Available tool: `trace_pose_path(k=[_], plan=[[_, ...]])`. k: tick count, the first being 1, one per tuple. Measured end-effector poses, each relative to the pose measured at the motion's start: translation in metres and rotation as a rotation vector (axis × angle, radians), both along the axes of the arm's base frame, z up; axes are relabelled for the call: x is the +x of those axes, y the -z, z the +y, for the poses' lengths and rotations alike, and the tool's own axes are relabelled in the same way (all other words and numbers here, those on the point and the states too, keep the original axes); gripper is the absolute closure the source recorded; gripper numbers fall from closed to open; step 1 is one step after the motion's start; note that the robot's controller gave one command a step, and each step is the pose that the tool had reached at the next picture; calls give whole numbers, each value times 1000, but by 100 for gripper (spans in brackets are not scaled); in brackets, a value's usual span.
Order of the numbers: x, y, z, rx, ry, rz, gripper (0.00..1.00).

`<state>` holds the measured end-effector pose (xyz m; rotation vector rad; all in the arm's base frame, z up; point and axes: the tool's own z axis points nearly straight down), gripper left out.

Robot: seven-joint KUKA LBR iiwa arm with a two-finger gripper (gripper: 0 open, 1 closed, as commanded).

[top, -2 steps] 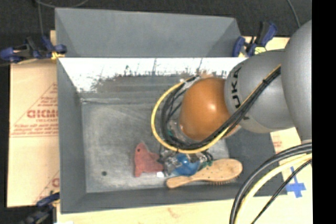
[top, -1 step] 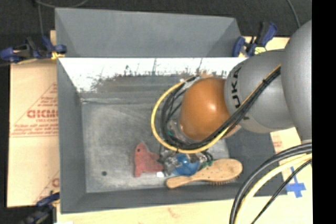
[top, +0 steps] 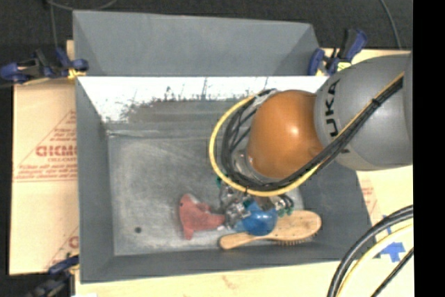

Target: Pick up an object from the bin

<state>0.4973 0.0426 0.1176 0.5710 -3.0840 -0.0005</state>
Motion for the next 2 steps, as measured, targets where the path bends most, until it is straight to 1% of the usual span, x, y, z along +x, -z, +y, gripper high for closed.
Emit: trace_pose_path(k=[1,2], plan=[[3,-41,0,0,1,-12,100],[4,-88,-12,1,-101,-1,100]])
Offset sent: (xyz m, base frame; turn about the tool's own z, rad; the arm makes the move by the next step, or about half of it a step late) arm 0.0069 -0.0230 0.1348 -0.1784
